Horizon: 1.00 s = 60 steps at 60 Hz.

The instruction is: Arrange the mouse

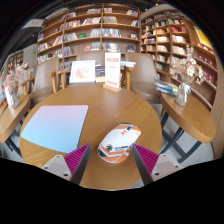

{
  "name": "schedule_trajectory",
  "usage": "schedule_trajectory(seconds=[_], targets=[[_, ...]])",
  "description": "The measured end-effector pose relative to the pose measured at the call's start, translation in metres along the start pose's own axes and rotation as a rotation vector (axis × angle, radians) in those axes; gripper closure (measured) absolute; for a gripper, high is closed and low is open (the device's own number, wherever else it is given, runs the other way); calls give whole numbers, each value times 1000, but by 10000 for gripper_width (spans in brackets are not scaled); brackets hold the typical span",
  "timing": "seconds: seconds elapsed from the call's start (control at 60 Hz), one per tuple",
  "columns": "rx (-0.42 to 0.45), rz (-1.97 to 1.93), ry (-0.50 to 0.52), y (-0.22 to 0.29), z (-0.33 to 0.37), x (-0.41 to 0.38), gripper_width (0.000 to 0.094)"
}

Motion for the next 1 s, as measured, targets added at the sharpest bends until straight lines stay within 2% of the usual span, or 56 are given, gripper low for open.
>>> schedule_trajectory(seconds=[0.467,0.717,0.8,0.85,0.867,1.0], targets=[[-36,9,58,46,-62,-11,84],[-17,24,77,53,-70,-15,102],[-5,23,71,54,-70,-14,231],[-3,20,63,54,-71,-13,356],[-3,19,59,54,-71,-12,437],[-31,20,47,52,-69,-11,472]])
Point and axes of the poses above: the point between the fingertips, and its own axes, seen from behind it with the camera up: x to the right, y up, z backward, against the way the camera looks, the point moved 1 cm from there along z, backward, against the way the camera looks, and after that the axes turned 9 degrees about z, right-handed, at the moved point
